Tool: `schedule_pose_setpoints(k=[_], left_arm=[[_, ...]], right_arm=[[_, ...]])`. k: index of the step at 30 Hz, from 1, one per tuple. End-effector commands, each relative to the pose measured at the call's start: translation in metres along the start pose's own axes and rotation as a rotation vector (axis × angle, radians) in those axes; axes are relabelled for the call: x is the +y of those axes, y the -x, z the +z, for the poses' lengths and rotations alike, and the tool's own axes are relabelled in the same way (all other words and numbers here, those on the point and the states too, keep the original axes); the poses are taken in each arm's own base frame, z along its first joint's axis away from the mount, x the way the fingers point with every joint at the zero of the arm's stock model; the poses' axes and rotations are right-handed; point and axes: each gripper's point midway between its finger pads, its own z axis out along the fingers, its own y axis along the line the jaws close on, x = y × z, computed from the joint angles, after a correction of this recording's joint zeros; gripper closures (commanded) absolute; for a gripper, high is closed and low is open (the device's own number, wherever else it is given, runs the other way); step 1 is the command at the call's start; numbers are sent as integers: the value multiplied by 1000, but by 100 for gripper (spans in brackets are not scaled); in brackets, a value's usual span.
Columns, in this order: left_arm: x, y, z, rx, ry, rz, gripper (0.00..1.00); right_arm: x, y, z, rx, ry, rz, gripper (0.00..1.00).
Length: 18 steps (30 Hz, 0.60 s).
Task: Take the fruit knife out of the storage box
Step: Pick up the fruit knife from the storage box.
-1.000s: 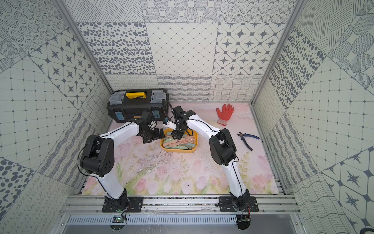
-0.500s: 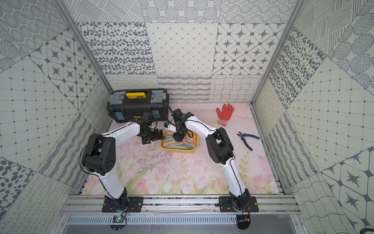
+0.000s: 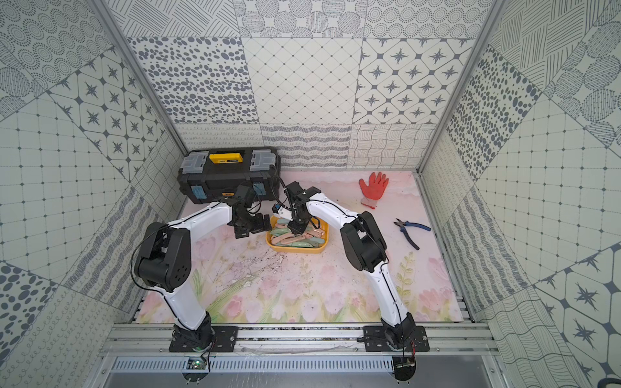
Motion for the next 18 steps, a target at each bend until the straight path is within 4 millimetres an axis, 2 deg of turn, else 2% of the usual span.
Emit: schedule_pose_setpoints(k=[1, 5, 8, 18], left_arm=[[17, 0, -5, -8, 68, -34, 2], [16, 1, -6, -13, 57, -43, 2], [17, 2, -6, -14, 55, -49, 2], [19, 2, -4, -10, 56, -55, 2]], right_arm=[[-3, -8, 8, 39, -11, -3, 67], [-1, -12, 7, 49, -15, 0, 74], [1, -16, 7, 59, -6, 7, 82], [9, -13, -11, 16, 6, 38, 91]])
